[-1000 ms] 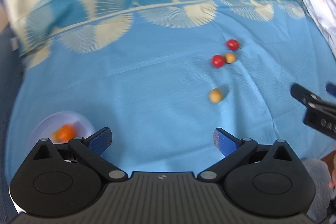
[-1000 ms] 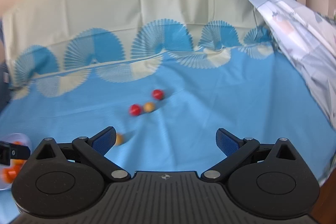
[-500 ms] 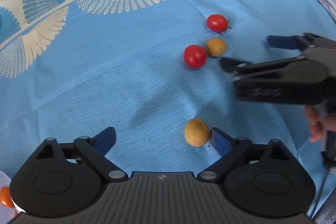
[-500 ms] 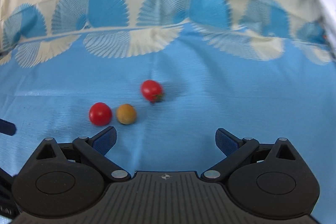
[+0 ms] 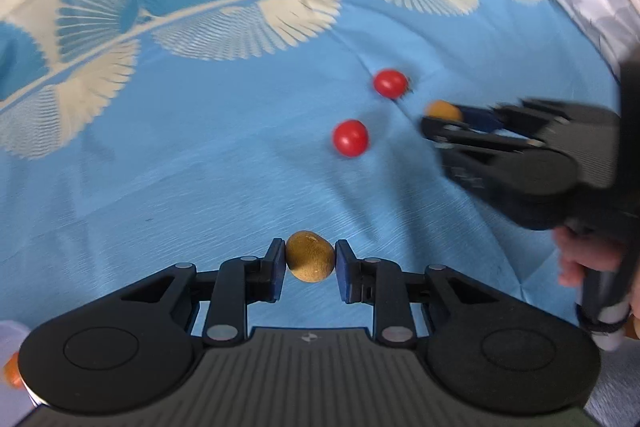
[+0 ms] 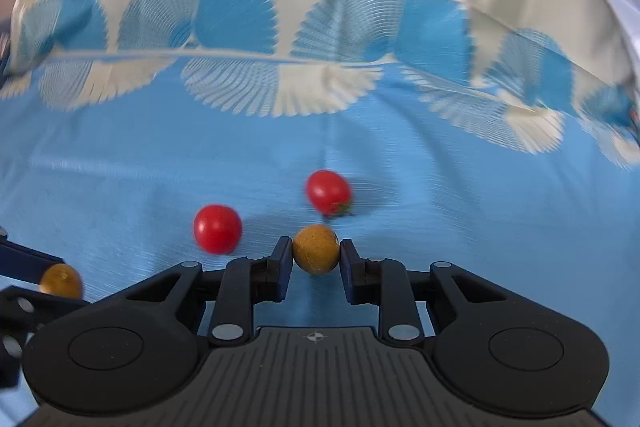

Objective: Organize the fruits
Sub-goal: 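Close the left tool on a yellow fruit while the right tool grasps another yellow fruit, then carry both held yellow fruits toward the plate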

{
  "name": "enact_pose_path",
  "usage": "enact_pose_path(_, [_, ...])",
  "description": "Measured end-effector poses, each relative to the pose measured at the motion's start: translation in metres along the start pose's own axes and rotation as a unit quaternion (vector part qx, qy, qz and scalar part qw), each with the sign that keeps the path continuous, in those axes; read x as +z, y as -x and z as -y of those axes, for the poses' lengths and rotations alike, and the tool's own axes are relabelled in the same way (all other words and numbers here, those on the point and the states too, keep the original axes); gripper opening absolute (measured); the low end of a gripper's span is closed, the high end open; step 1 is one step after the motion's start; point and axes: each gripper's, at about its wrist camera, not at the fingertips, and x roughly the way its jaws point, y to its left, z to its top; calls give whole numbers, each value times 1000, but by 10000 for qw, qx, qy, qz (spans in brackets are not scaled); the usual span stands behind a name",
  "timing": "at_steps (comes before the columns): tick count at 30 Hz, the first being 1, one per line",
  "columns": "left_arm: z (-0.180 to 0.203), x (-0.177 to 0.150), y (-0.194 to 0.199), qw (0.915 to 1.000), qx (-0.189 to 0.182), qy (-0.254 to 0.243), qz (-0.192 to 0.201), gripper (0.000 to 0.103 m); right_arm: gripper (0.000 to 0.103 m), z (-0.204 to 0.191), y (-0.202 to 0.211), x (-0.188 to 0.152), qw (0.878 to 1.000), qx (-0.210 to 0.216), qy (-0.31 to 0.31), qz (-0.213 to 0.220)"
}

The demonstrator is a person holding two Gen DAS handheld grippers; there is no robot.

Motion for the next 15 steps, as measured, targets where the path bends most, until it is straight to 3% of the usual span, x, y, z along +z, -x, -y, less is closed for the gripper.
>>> enact_pose_path(8, [-42,-40,102,9980,305,553,0,29,26,-27,110,-1,9971,252,-605,380])
enact_pose_path(15, [-78,-94,187,9945,570,872,104,29,27,-95,190,-4,9944,811,-369,561])
